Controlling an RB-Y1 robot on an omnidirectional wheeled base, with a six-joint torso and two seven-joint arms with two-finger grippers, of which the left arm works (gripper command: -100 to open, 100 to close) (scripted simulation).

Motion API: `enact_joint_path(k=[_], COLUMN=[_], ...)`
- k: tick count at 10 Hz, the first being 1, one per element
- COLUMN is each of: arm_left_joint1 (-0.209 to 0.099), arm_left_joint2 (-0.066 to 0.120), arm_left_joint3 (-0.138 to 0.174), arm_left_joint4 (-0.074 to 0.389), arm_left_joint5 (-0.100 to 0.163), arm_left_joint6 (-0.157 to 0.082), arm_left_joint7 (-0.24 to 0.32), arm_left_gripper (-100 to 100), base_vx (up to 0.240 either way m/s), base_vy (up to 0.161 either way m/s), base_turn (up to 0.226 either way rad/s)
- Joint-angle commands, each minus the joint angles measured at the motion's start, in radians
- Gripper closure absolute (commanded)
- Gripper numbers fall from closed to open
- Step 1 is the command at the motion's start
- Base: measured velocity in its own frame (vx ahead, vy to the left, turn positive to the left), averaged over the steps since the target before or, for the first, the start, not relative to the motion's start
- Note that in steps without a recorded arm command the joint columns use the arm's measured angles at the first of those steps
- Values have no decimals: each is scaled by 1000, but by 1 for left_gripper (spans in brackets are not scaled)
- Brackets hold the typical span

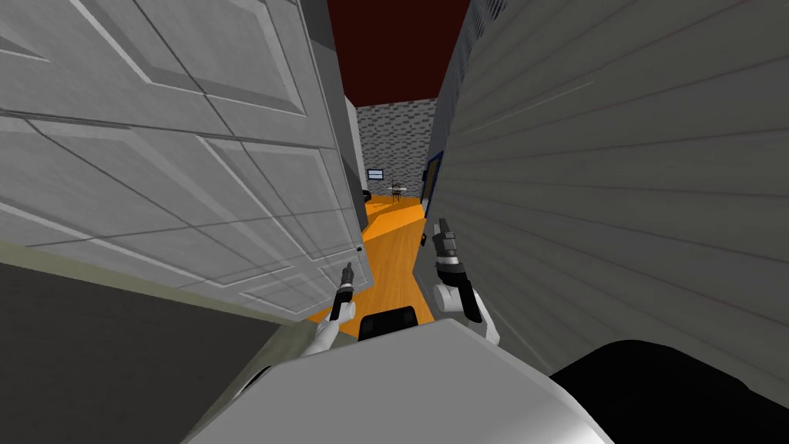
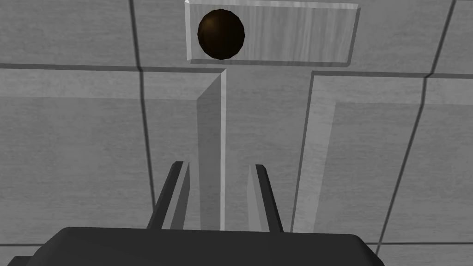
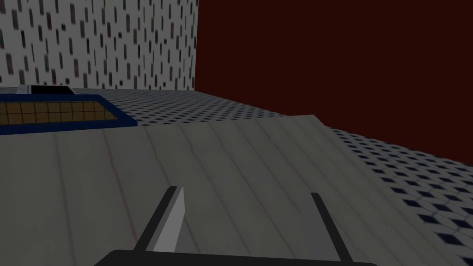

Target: Push the door open

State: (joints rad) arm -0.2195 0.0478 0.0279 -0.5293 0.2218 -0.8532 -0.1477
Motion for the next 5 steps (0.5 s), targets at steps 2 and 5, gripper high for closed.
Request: enact_joint_path(k=[2, 5], arm_left_joint1=[-4, -20], arm_left_joint2=[-38, -51], arm_left_joint3=[6, 10], arm_left_joint4=[-7, 16], arm_left_joint5=[6, 8], arm_left_joint6=[11, 3], arm_left_joint7=[-19, -21], arm_left_gripper=[-100, -100], base_vx=[-214, -101], base_vy=[-154, -69], base_turn=[108, 40])
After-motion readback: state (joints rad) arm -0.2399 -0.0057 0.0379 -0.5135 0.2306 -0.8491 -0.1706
